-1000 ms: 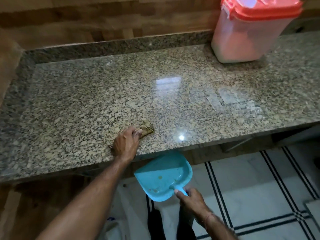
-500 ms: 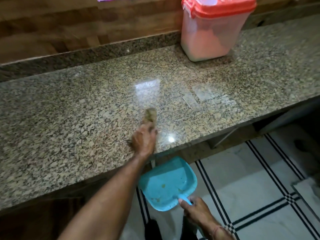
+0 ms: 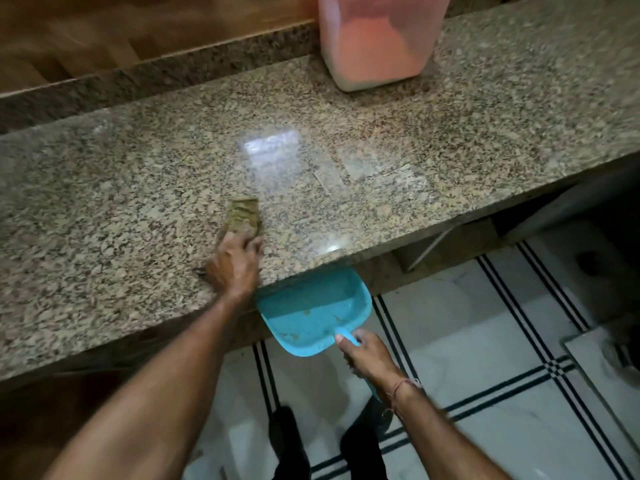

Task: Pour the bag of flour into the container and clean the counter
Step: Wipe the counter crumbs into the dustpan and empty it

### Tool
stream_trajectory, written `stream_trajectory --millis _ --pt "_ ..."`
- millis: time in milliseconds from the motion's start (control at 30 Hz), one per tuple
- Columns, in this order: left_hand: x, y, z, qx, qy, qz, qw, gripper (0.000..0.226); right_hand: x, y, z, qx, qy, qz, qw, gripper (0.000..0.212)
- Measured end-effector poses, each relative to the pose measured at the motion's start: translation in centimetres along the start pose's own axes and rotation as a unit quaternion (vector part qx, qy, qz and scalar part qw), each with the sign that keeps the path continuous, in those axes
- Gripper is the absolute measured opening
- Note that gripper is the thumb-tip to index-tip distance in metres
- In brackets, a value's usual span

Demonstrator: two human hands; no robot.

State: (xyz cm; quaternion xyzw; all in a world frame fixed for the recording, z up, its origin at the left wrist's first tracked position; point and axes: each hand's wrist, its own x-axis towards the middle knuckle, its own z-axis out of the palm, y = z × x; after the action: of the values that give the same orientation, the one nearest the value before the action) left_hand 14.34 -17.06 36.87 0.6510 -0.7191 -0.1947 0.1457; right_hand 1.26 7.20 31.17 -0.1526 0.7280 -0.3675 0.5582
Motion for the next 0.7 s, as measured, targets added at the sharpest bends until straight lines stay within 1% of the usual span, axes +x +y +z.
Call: stream_trajectory --millis 67,100,133,167,233,333,367,400,433,467,533,633,667,700 --pt "-1.6 3.7 2.6 -0.014 -0.045 0.061 0.997 0.03 0.5 0.1 -1.8 -0.009 0.003 -0.012 1.0 0.026" --pt "-2.0 5.5 3.6 -0.018 -0.068 0.079 0.994 0.031 0.7 0.2 -3.0 -0.01 0.002 -0.016 1.0 0.026" --pt "-2.0 6.6 3.9 -0.025 -0.079 0.08 0.993 0.033 0.8 0.3 -4.0 -0.01 -0.001 -0.02 1.0 0.025" --pt "-1.4 6.9 3.7 -0.037 -0.074 0.061 0.995 0.033 0.8 0.5 -4.7 -0.014 -0.006 -0.02 1.0 0.025" --pt "0.3 6.3 2.6 -0.067 -0.024 -0.021 0.997 0.03 0.7 0.9 -6.7 -0.022 -0.01 -0.017 1.0 0.027" --pt "3.3 4.1 1.2 -0.064 0.045 -0.144 0.986 0.032 1.1 1.0 -9.6 -0.016 0.005 -0.017 1.0 0.028" --pt "3.9 4.2 1.7 -0.067 0.053 -0.173 0.981 0.032 1.3 1.1 -10.5 -0.008 0.009 -0.018 1.0 0.028" --pt "4.4 4.9 2.4 -0.069 0.054 -0.182 0.979 0.033 1.6 1.1 -11.1 -0.003 0.011 -0.017 1.0 0.028" --pt "4.5 6.3 3.3 -0.073 0.046 -0.175 0.981 0.033 2.0 1.2 -11.5 -0.001 0.015 -0.014 1.0 0.028" --pt "4.3 7.9 4.3 -0.079 0.035 -0.146 0.986 0.032 2.3 1.4 -11.8 -0.002 0.02 -0.011 1.0 0.029" --pt "2.9 12.3 6.6 -0.096 0.007 -0.052 0.994 0.029 2.9 1.8 -12.2 -0.002 0.024 -0.007 1.0 0.029" --pt "0.6 18.3 9.3 -0.087 -0.081 0.072 0.99 0.03 3.9 1.8 -12.7 -0.001 0.024 0.007 1.0 0.025" --pt "0.7 19.3 9.5 -0.091 -0.091 0.085 0.988 0.031 4.1 1.5 -13.0 0.001 0.024 0.011 1.0 0.025" --pt "1.6 19.9 9.4 -0.108 -0.08 0.075 0.988 0.031 4.3 1.2 -13.4 0.004 0.024 0.011 1.0 0.025"
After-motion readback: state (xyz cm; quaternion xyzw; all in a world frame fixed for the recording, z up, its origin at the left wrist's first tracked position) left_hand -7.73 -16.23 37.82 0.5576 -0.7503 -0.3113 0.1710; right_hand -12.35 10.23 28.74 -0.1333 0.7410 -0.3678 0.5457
